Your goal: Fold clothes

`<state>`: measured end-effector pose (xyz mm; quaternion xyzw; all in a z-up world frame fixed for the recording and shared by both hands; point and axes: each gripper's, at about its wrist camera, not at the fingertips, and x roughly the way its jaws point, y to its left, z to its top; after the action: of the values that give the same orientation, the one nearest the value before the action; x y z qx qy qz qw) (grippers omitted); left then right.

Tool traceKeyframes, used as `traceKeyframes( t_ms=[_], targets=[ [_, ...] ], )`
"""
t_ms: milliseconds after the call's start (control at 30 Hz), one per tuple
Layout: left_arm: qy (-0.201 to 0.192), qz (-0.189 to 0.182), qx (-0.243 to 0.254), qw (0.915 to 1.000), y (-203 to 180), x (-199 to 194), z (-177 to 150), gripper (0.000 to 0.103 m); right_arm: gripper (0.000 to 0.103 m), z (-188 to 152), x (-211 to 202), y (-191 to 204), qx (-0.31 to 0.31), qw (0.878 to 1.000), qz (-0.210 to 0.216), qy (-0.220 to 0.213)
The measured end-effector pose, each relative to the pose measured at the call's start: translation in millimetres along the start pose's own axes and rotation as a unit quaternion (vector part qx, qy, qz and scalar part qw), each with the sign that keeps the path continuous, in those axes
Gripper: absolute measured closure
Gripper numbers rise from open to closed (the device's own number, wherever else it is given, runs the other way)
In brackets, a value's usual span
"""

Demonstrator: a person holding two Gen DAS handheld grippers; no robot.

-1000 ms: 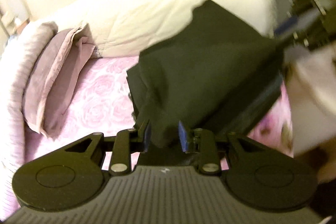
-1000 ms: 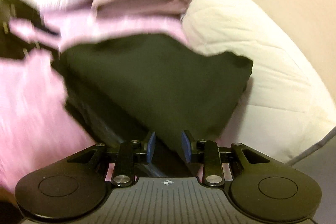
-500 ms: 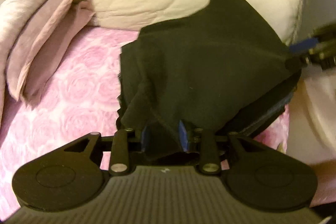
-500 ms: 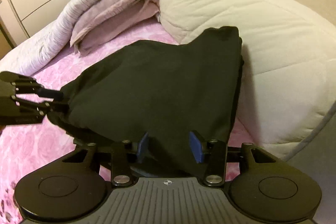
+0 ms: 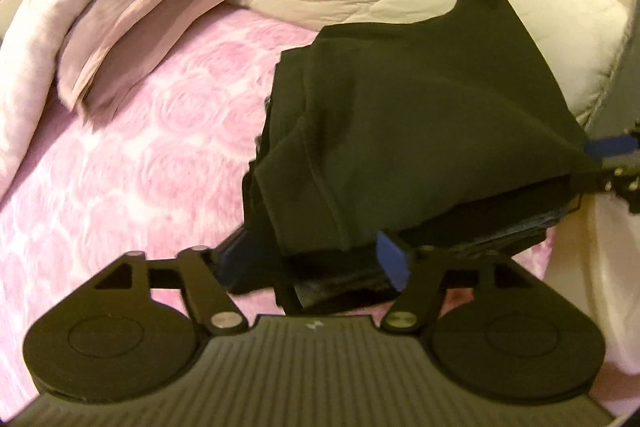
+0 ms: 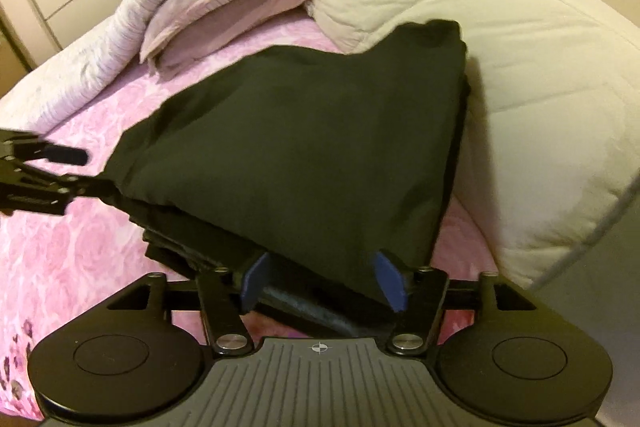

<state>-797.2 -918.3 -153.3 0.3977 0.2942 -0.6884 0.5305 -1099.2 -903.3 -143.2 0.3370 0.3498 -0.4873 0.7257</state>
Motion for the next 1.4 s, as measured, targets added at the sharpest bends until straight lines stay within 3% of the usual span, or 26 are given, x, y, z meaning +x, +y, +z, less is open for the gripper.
traceKeyframes(
  t_ms=[100,333,467,567,800,967,1400],
  targets=[
    [-0.004,-0.004,-0.019,0.9998,-4,-17,-13,0.021,0.030,-10,-10,9,0.020,1.000,-0.014,-0.002],
    [-0.022,-0.039,-0.045,0.9980,-4,-64,-54,0.015,0.028,-47,-54,49,0.068,0.996,-0.048,-0.034],
    [-0.042,-0.040,-0.039,0.9975,4,-102,-81,0.012,0.025,-69,-78,78,0.093,0.992,-0.063,-0.050],
    [-0.045,-0.039,-0.046,0.9972,11,-121,-96,0.001,0.024,-84,-92,104,0.109,0.990,-0.070,-0.053],
    [-0.047,-0.038,-0.054,0.9967,26,-157,-126,0.001,0.019,-102,-117,159,0.120,0.988,-0.080,-0.062],
    [-0.049,-0.037,-0.060,0.9963,37,-182,-148,0.002,0.010,-106,-134,175,0.126,0.985,-0.095,-0.075],
    [-0.050,-0.045,-0.074,0.9950,15,-186,-127,0.003,0.006,-85,-146,163,0.109,0.986,-0.105,-0.069]
  ],
)
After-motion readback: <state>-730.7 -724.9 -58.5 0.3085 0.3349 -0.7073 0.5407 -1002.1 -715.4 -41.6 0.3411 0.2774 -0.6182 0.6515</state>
